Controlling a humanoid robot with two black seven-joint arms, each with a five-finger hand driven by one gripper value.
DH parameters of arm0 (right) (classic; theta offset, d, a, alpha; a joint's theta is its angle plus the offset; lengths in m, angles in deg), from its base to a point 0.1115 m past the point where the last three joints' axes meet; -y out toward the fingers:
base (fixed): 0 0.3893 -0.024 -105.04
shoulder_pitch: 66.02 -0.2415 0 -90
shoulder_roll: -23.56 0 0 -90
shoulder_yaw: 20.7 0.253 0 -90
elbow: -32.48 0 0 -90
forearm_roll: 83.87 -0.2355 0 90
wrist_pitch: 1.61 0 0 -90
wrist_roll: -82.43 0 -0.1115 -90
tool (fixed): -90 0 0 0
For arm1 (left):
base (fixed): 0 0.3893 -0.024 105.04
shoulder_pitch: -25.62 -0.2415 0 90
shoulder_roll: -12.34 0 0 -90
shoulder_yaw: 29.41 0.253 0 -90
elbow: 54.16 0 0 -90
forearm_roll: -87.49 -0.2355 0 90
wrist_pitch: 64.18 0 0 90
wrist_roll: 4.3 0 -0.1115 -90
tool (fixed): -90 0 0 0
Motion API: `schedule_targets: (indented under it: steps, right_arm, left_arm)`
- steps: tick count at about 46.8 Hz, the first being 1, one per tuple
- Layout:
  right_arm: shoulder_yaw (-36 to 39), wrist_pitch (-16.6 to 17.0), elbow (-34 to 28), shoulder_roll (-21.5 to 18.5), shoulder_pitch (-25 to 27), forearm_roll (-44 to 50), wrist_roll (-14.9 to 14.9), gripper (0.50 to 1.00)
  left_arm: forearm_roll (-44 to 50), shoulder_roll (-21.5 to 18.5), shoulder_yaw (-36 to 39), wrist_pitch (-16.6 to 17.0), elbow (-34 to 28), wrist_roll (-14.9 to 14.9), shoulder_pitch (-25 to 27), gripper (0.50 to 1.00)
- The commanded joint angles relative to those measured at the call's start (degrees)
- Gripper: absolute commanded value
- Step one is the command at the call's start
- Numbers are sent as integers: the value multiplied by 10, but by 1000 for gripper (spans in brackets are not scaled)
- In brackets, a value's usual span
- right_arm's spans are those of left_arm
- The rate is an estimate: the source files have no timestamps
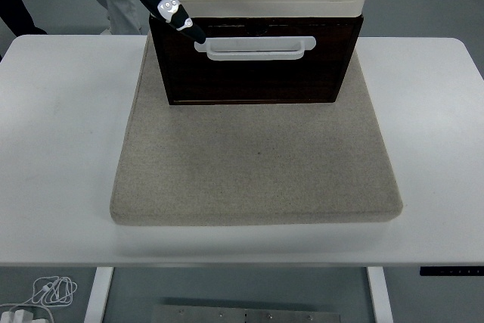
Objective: Open the drawer under the combination cabinet
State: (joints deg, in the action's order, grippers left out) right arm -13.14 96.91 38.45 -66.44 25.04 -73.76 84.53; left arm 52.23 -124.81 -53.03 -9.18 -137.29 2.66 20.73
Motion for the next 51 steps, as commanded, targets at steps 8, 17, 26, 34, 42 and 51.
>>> schedule_targets:
  steps: [8, 17, 26, 34, 42, 51]
  right_arm:
    - [0, 0, 0, 0, 0, 0, 0, 926]
    - [0, 0, 0, 0, 0, 0, 0, 926]
    - [0, 0, -1, 0, 0, 0, 0, 926]
    - [0, 0, 0, 0, 0, 0, 0, 926]
    - [0, 0, 0, 0, 0, 0, 0, 926]
    - [0, 0, 0, 0, 0, 0, 0, 926]
  left_arm:
    - [3, 7, 31, 0, -16, 47, 23, 1000]
    - [6, 25, 51, 0, -12, 102, 27, 1000]
    - [11, 70, 51, 0, 22, 169, 30, 1000]
    - [41, 97, 51, 4, 48, 208, 42, 1000]
    - [64, 123, 52, 22, 83, 249, 40, 1000]
    - [64, 131, 54, 40, 97, 273, 43, 1000]
